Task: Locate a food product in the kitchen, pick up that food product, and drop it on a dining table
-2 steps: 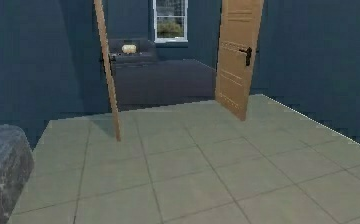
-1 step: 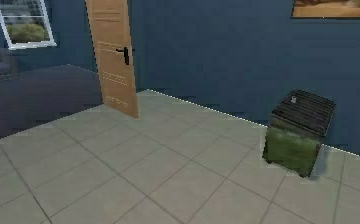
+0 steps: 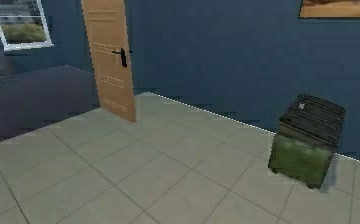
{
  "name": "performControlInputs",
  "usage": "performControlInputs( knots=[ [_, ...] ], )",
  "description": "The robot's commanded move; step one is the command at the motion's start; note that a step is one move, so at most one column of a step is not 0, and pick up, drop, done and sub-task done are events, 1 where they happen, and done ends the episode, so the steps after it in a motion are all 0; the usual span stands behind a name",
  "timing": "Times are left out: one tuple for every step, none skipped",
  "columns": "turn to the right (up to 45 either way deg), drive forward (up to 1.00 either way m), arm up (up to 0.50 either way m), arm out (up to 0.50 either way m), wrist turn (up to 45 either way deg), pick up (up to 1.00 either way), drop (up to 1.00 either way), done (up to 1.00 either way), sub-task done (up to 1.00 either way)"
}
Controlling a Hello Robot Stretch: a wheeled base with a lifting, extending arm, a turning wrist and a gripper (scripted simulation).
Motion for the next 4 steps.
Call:
performControlInputs(
  knots=[
    [-36.0, 0.0, 0.0, 0.0, 0.0, 0.0, 0.0, 0.0, 0.0],
    [0.0, 1.0, 0.0, 0.0, 0.0, 0.0, 0.0, 0.0, 0.0],
    [-3.0, 0.0, 0.0, 0.0, 0.0, 0.0, 0.0, 0.0, 0.0],
    [0.0, 1.0, 0.0, 0.0, 0.0, 0.0, 0.0, 0.0, 0.0]
  ],
)
